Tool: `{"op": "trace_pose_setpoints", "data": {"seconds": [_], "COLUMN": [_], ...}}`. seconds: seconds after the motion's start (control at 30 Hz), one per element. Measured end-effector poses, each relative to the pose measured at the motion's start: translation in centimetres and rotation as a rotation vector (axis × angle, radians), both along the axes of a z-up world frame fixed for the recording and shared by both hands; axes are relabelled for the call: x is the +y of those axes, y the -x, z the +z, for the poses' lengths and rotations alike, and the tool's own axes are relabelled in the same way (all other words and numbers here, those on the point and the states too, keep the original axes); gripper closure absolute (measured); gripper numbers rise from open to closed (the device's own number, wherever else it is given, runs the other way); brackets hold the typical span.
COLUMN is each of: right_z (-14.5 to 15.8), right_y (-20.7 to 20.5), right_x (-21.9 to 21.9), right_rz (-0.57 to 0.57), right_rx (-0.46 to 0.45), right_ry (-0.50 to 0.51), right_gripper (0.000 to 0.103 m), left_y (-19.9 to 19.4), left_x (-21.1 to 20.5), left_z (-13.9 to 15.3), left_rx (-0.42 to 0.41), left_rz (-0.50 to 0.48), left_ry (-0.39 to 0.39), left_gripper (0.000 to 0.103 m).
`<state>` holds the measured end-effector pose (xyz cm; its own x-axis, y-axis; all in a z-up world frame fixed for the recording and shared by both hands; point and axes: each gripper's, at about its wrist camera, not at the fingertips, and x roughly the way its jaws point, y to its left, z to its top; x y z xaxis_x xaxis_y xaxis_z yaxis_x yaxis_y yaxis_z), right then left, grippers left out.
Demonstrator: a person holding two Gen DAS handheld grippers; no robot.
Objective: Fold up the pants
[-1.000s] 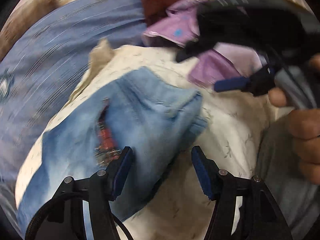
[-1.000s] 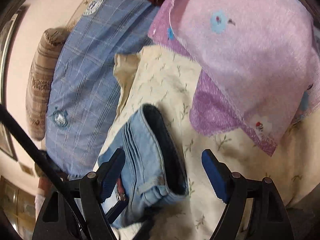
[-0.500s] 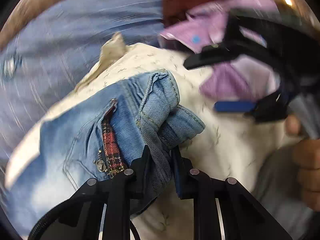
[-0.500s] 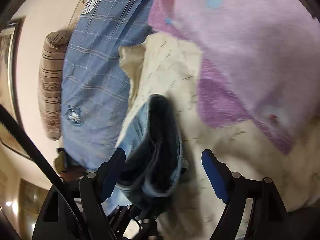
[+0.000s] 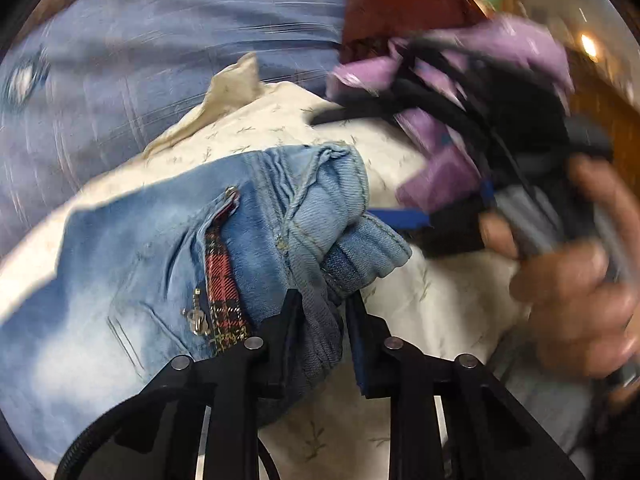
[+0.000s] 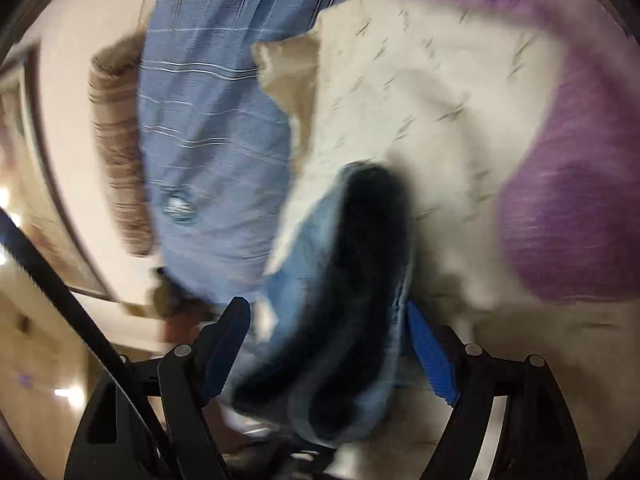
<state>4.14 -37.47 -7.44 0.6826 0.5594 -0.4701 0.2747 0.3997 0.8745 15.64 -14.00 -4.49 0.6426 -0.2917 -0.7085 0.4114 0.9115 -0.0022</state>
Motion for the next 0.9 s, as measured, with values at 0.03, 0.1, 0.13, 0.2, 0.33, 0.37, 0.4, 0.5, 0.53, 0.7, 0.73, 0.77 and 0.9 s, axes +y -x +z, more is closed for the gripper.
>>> {"op": "trace_pose_setpoints", "data": {"seconds": [0.03,0.1,0.13,0.2,0.33,0.37,0.4,0.5,0.53,0.7,0.73,0.77,0.9], "right_z": [-0.1,0.0,0.3,0.6,0.0,-0.2,-0.5,-0.7,-0.6,-0.7,-0.7,-0.3,1.5], "right_y": [-0.1,-0.2,-0.1,0.1,0.6,0.7,0.8,0.9,0.7,-0.3,-0.5,-0.4,-0.1], "right_x": [0.0,0.2,0.2,-0.1,-1.0,-1.3,-1.4,-1.6,-1.4,0.1,0.4,0.5,1.6], "right_rz": [0.0,0.008,0.006,0.03,0.055,0.047,0.045,0.034,0.038,0.076,0.085,0.084,0.084], "right_rx": [0.006,0.025,0.02,0.004,0.022,0.028,0.033,0.035,0.041,0.129,0.139,0.129,0.091], "right_ry": [-0.005,0.031,0.035,0.029,0.005,-0.006,-0.02,-0.027,-0.003,0.156,0.182,0.203,0.343], "right_gripper": [0.02,0.02,0.02,0.02,0.02,0.02,0.02,0.02,0.022,0.078,0.086,0.089,0.095], "left_y": [0.3,0.6,0.7,0.8,1.6,1.7,2.0,2.1,2.2,1.5,1.2,1.1,0.0], "left_x": [-0.5,-1.2,-1.6,-3.0,-5.6,-6.1,-6.4,-6.2,-5.8,-3.5,-3.2,-3.0,-1.9], "left_z": [0.1,0.3,0.3,-0.4,-2.1,-2.4,-2.5,-2.6,-2.3,-0.8,-0.8,-0.8,-0.3], "left_rx": [-0.028,-0.056,-0.064,-0.088,-0.185,-0.212,-0.242,-0.244,-0.246,-0.197,-0.17,-0.158,-0.091], "left_rz": [-0.012,-0.03,-0.034,-0.06,-0.152,-0.173,-0.189,-0.209,-0.208,-0.158,-0.147,-0.138,-0.076], "left_ry": [-0.036,-0.063,-0.083,-0.169,-0.343,-0.366,-0.39,-0.38,-0.352,-0.187,-0.156,-0.134,-0.016], "left_gripper": [0.072,0.063,0.062,0.057,0.057,0.057,0.058,0.074,0.078,0.084,0.084,0.084,0.085]}}
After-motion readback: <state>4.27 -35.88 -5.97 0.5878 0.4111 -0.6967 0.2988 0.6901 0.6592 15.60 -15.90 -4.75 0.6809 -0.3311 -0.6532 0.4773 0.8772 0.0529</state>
